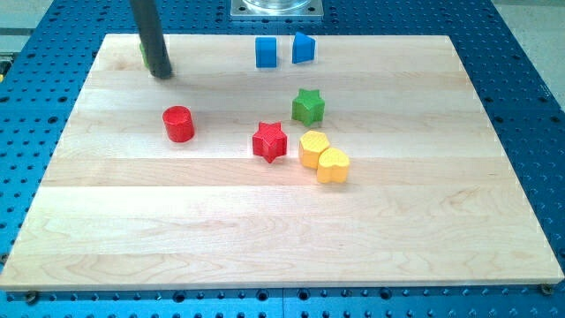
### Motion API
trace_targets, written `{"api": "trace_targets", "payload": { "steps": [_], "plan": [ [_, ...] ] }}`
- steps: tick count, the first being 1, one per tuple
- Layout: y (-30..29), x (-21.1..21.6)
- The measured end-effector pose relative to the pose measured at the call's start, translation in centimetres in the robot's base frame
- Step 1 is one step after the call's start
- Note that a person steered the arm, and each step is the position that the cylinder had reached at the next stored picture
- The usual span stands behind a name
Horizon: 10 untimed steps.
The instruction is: Bring the green star below the green circle
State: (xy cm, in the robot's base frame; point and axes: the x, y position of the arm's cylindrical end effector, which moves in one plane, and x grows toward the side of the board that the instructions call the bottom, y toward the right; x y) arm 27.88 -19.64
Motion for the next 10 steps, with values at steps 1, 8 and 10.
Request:
{"api": "trace_targets", "payload": {
  "steps": [1, 8, 10],
  "plan": [
    [0.0, -2.0],
    [22.7, 9.7],
    [17.4, 11.2]
  ]
}}
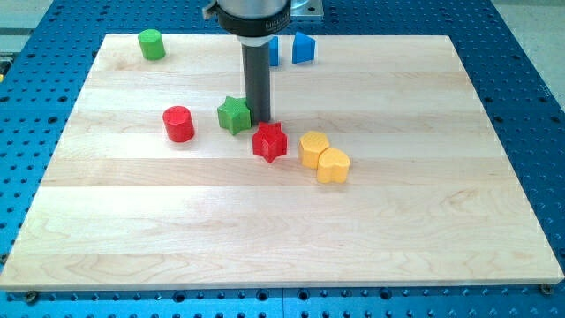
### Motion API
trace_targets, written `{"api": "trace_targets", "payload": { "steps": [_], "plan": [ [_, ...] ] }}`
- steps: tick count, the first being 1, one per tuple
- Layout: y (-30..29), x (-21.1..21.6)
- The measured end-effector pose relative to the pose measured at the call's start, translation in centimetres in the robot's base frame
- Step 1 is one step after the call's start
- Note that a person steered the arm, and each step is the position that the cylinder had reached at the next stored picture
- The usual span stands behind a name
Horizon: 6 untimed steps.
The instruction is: Bring the green star below the green circle
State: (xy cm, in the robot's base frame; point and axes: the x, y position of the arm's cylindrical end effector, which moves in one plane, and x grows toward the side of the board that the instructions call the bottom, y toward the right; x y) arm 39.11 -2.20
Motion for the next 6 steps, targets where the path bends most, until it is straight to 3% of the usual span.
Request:
{"api": "trace_targets", "payload": {
  "steps": [1, 3, 4, 6],
  "plan": [
    [0.5, 1.4],
    [-5.7, 0.2],
    [-5.1, 0.2],
    [-12.4, -0.2]
  ]
}}
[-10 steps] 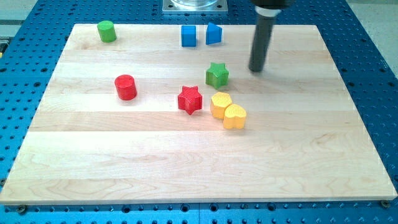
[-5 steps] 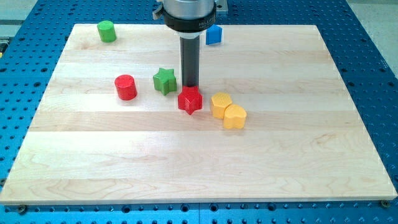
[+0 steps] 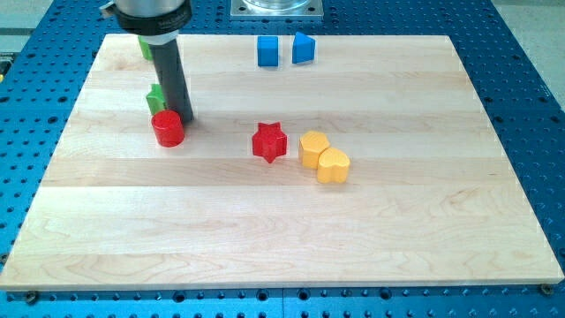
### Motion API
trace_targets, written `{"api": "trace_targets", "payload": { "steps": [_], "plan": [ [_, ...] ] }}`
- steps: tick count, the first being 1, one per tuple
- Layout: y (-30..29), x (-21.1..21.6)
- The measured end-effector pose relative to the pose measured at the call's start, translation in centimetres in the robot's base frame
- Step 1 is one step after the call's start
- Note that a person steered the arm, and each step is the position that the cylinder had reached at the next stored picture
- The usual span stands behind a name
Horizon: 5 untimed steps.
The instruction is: Bring the green star below the green circle
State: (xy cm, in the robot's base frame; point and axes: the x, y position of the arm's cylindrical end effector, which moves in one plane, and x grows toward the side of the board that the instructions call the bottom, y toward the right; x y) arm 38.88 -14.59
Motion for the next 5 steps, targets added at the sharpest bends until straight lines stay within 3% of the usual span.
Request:
{"api": "trace_targets", "payload": {
  "steps": [1, 4, 5],
  "plan": [
    [-0.9, 1.3],
    [-1.8, -9.9],
    [-2.0, -11.5]
  ]
}}
